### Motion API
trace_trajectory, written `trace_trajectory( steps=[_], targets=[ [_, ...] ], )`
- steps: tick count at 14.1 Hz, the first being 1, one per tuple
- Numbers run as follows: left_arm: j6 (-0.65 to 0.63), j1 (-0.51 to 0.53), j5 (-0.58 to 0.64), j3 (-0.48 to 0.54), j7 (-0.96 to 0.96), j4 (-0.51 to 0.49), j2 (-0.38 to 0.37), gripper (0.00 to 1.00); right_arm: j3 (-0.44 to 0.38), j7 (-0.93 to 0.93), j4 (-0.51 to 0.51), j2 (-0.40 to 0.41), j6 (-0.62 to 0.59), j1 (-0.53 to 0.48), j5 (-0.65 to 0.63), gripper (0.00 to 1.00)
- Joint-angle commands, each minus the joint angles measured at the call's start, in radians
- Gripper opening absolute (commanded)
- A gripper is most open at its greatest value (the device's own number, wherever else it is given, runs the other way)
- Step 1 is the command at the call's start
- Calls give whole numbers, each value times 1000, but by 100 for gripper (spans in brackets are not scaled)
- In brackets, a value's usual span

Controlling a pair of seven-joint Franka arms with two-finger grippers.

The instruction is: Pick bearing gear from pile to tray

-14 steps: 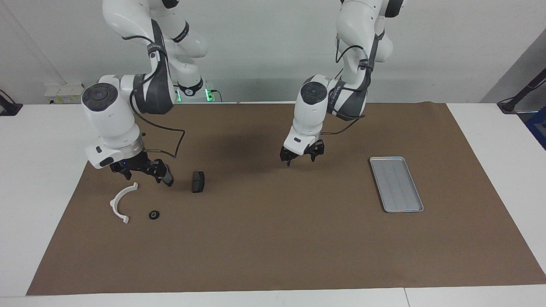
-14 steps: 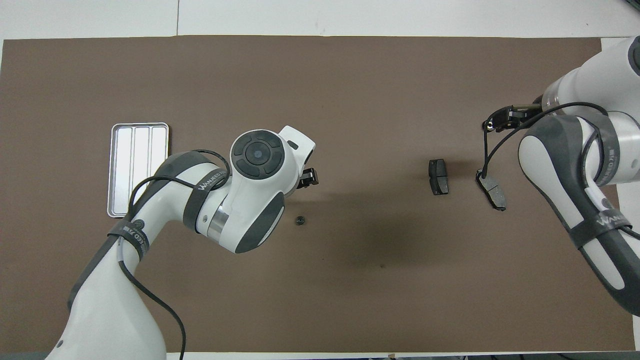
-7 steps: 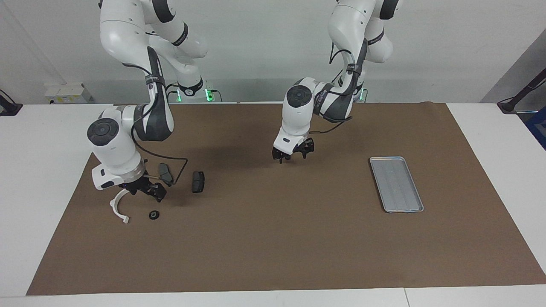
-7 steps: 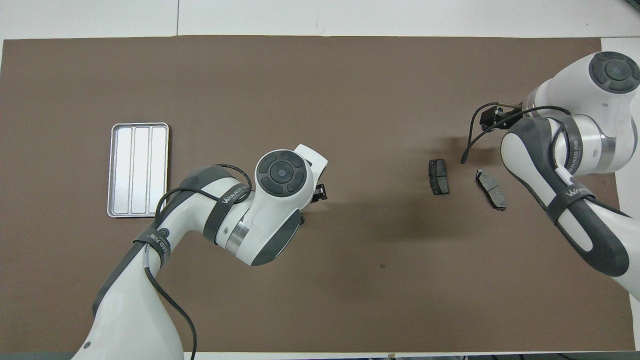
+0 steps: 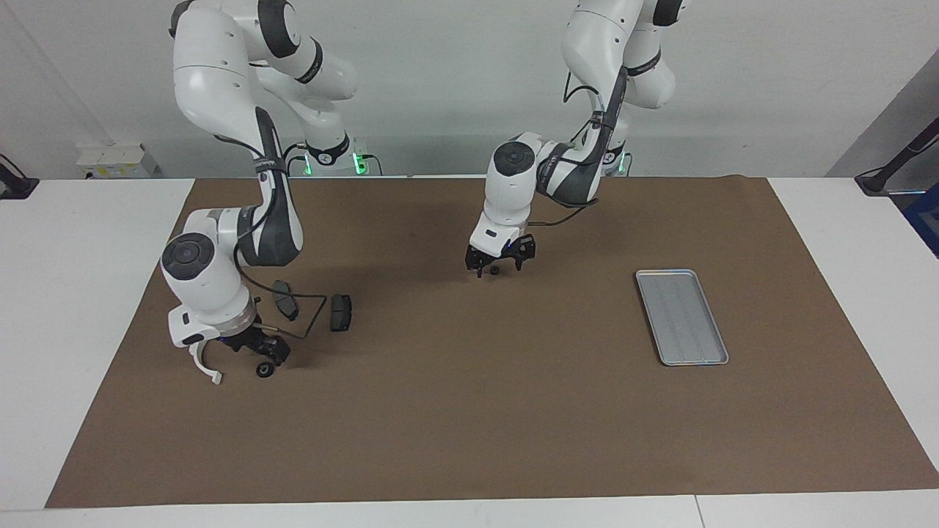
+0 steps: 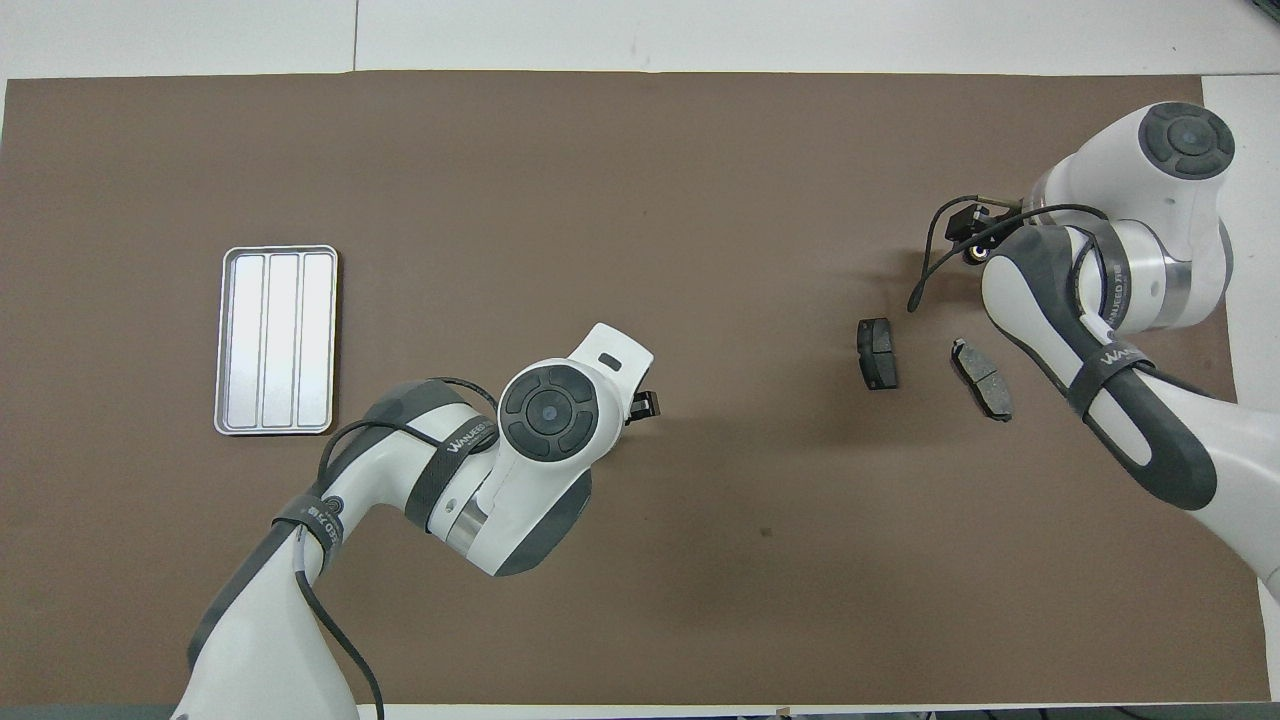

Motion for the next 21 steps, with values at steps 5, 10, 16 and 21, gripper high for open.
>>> trace_trajectory(
  steps=[5,10,16,21],
  targets=[
    [34,-50,11,15,-15,-95,-71,100,8,62,34,55,38,-1,-26,100],
    [76,-61,11,15,-8,-167,-95,100,8,62,35,69,46,-1,-29,99],
    [126,-62,11,18,2,-166,-83,100,9,63,35,70,60,-1,-26,83],
    [124,-59,47,20,5,-161,-56,100,9,63,34,69,55,-4,-17,16]
  ],
)
